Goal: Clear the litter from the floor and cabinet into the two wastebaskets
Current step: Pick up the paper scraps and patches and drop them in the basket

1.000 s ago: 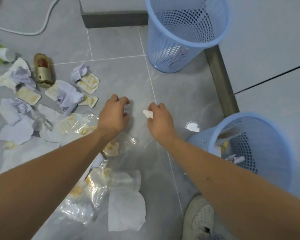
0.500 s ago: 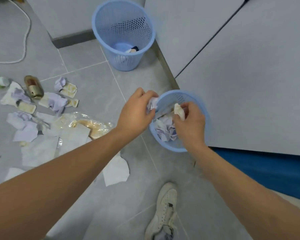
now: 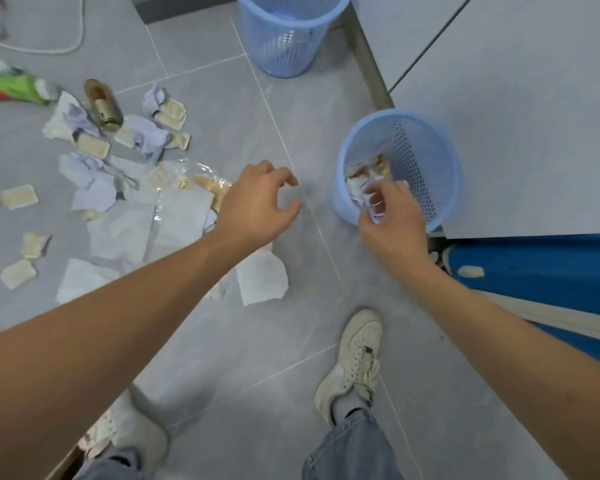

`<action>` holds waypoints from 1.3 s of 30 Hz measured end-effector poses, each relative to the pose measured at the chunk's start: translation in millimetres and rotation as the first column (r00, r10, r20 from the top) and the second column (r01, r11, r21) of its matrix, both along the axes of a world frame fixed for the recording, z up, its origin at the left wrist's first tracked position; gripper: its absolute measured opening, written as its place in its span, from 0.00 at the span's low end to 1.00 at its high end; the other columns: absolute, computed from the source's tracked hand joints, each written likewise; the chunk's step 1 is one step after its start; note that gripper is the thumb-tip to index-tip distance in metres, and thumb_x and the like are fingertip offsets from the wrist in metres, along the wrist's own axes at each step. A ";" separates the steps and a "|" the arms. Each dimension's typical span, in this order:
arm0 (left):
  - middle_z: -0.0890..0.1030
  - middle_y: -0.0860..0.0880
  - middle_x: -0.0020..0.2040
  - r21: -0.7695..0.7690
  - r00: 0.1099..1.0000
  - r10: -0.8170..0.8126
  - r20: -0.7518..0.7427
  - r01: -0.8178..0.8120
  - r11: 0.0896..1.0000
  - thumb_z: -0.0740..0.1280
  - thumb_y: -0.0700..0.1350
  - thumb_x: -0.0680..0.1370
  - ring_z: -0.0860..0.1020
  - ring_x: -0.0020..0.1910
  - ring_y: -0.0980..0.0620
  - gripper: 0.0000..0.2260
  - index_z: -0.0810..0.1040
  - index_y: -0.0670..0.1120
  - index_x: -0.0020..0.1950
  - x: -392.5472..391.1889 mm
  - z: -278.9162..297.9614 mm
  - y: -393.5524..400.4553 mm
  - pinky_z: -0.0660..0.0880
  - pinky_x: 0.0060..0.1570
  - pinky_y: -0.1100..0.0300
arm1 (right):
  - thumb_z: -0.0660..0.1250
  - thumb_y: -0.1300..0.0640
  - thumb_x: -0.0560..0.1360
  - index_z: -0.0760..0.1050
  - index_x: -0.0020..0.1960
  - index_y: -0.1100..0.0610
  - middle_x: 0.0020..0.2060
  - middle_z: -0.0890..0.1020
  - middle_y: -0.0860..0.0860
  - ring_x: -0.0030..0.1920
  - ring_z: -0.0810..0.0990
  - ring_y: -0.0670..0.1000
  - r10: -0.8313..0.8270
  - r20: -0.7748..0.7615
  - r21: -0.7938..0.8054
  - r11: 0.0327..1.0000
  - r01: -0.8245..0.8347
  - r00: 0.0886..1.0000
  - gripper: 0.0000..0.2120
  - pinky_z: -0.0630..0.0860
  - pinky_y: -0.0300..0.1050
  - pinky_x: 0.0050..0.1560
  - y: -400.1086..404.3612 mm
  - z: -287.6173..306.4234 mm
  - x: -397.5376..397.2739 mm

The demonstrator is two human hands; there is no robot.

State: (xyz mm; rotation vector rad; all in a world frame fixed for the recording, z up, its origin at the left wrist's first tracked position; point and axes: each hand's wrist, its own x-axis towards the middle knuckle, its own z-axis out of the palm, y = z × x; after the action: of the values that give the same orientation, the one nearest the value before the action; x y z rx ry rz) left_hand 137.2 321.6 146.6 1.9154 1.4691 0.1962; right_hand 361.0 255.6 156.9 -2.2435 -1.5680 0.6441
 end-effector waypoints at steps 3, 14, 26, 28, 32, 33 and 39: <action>0.78 0.51 0.54 -0.051 0.989 0.130 -0.072 -0.134 0.990 0.70 0.51 0.77 0.75 0.59 0.48 0.13 0.80 0.52 0.60 -83.0 -20.0 -31.8 0.77 0.52 0.49 | 0.70 0.62 0.71 0.76 0.54 0.54 0.48 0.76 0.50 0.45 0.76 0.49 0.104 -0.076 -0.038 0.994 -0.107 0.992 0.12 0.77 0.53 0.49 -16.2 -25.8 -58.4; 0.76 0.49 0.58 -0.138 0.898 0.354 -0.262 -0.398 0.907 0.67 0.51 0.78 0.74 0.61 0.47 0.15 0.77 0.50 0.64 -209.7 -145.1 -111.2 0.76 0.47 0.49 | 0.73 0.53 0.73 0.72 0.65 0.50 0.58 0.73 0.50 0.60 0.74 0.55 0.368 -0.040 -0.376 0.856 -0.355 0.929 0.22 0.78 0.51 0.51 -64.1 -179.0 -153.8; 0.69 0.47 0.72 0.090 0.957 0.046 -0.286 -0.021 0.996 0.69 0.50 0.78 0.69 0.67 0.43 0.27 0.67 0.54 0.77 -200.9 -224.7 -34.1 0.77 0.53 0.47 | 0.78 0.54 0.68 0.69 0.66 0.47 0.59 0.69 0.51 0.56 0.70 0.57 0.526 0.184 -0.389 0.815 -0.430 0.830 0.30 0.78 0.52 0.43 -81.6 -256.3 -171.0; 0.67 0.47 0.71 0.016 0.948 0.021 -0.316 -0.017 1.000 0.69 0.50 0.79 0.67 0.69 0.43 0.26 0.67 0.55 0.76 -192.1 -234.2 -22.7 0.78 0.53 0.47 | 0.76 0.57 0.69 0.72 0.62 0.50 0.55 0.72 0.51 0.53 0.72 0.56 0.506 0.147 -0.340 0.833 -0.437 0.850 0.24 0.75 0.49 0.38 -80.9 -261.3 -165.5; 0.71 0.46 0.58 -0.013 0.917 -0.026 -0.399 0.023 1.000 0.68 0.45 0.79 0.71 0.59 0.44 0.12 0.78 0.50 0.62 -187.1 -247.9 -18.8 0.76 0.46 0.50 | 0.72 0.61 0.71 0.75 0.47 0.54 0.44 0.76 0.50 0.44 0.76 0.57 0.471 0.042 -0.235 0.862 -0.450 0.881 0.08 0.74 0.51 0.34 -81.4 -264.9 -160.2; 0.72 0.47 0.56 -0.016 0.914 -0.030 -0.405 0.025 1.000 0.66 0.44 0.79 0.72 0.57 0.44 0.09 0.79 0.49 0.58 -187.8 -250.4 -20.3 0.74 0.44 0.51 | 0.70 0.62 0.71 0.75 0.45 0.55 0.42 0.75 0.50 0.42 0.76 0.57 0.464 0.016 -0.216 0.866 -0.450 0.886 0.06 0.74 0.51 0.34 -81.9 -263.6 -160.8; 0.73 0.47 0.43 0.014 0.954 0.086 -0.286 -0.086 0.996 0.63 0.41 0.78 0.75 0.45 0.43 0.04 0.75 0.42 0.46 -191.1 -229.8 -32.4 0.70 0.37 0.52 | 0.66 0.67 0.66 0.66 0.40 0.54 0.38 0.72 0.49 0.35 0.72 0.55 0.424 -0.128 -0.092 0.895 -0.437 0.896 0.12 0.73 0.53 0.33 -88.4 -230.3 -174.3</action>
State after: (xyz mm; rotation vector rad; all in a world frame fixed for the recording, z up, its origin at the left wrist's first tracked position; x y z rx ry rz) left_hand -53.9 289.2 -83.2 1.9431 1.7430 -0.0445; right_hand 186.7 167.1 -73.4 -1.9044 -2.0409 0.9788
